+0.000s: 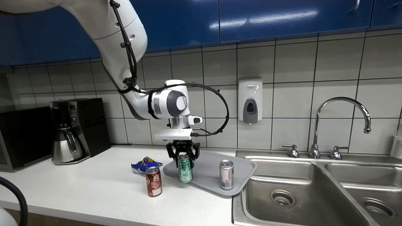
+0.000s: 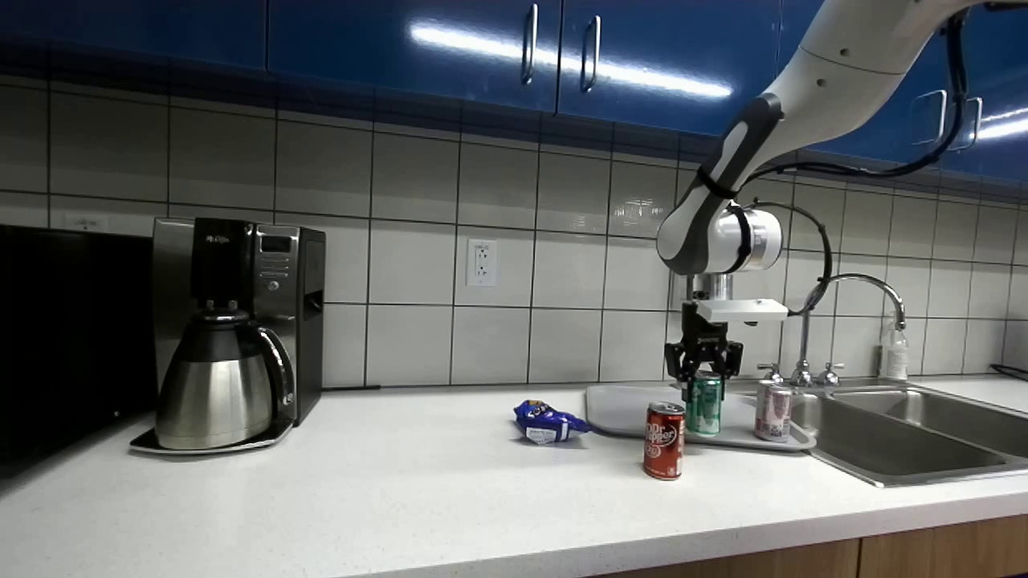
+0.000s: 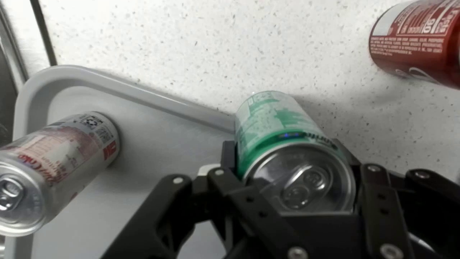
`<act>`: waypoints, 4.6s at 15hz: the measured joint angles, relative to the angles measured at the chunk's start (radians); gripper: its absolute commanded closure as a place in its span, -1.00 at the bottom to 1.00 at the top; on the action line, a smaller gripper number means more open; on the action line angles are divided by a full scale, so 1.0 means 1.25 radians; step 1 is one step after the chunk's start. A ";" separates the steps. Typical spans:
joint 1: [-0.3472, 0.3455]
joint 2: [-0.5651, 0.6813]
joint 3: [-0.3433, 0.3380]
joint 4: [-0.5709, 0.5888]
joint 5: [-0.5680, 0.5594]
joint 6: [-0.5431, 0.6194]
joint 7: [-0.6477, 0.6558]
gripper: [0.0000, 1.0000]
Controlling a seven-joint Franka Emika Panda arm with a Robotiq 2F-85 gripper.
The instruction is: Move the soda cans to the counter
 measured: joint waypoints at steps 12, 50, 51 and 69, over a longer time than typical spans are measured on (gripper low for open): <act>0.000 -0.004 0.018 -0.035 0.000 0.000 -0.061 0.23; -0.003 -0.006 -0.011 0.019 -0.026 0.073 0.031 -1.00; -0.003 -0.006 -0.014 0.023 -0.026 0.073 0.046 -1.00; -0.012 -0.006 -0.099 0.078 -0.026 -0.001 0.257 -1.00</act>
